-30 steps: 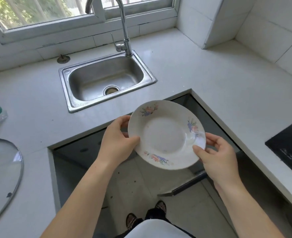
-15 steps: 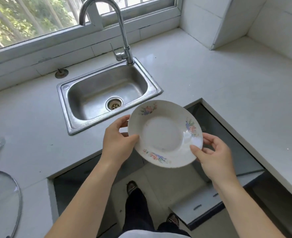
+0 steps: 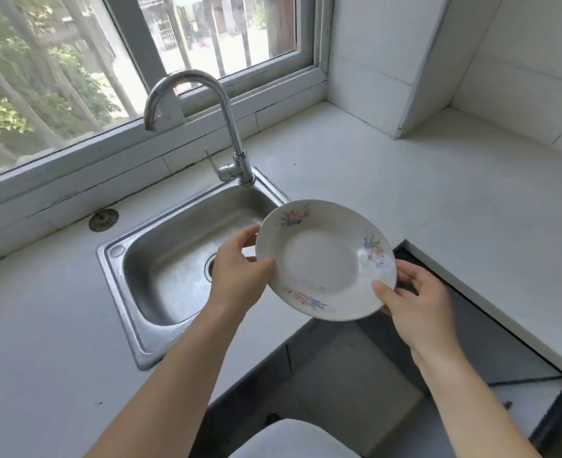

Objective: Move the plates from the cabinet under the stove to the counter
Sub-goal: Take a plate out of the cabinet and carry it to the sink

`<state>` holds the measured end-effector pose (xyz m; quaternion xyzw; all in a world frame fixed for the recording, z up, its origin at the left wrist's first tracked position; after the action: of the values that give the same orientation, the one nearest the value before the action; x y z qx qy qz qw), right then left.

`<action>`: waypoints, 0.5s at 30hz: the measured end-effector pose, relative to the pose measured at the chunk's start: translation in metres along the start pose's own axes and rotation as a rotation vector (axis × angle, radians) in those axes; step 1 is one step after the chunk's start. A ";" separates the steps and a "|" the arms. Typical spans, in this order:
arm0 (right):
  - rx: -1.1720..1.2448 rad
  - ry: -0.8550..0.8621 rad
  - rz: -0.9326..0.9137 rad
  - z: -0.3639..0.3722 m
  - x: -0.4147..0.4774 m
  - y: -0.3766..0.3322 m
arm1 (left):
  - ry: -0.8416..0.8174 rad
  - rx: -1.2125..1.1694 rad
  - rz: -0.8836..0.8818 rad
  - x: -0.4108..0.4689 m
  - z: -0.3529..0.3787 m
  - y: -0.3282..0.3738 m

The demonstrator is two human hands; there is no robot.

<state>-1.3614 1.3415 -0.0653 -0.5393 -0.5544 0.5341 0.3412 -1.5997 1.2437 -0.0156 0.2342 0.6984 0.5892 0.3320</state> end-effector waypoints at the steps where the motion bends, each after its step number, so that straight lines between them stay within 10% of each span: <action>1: 0.008 0.011 0.008 0.002 0.002 0.001 | -0.007 0.011 0.007 0.006 0.001 0.001; 15: -0.085 0.118 0.071 -0.024 0.080 -0.002 | -0.192 -0.024 -0.105 0.083 0.063 -0.003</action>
<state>-1.3535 1.4246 -0.0740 -0.6033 -0.5361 0.4891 0.3308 -1.6086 1.3454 -0.0395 0.2487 0.6675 0.5542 0.4307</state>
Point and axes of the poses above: each hand's wrist, its own x-axis towards the middle knuckle, its own z-axis out of the palm, y = z × x, the point moved 6 cm from there along x, towards the middle knuckle, and after that the axes turned 11 degrees about -x, right-handed, at the moved point
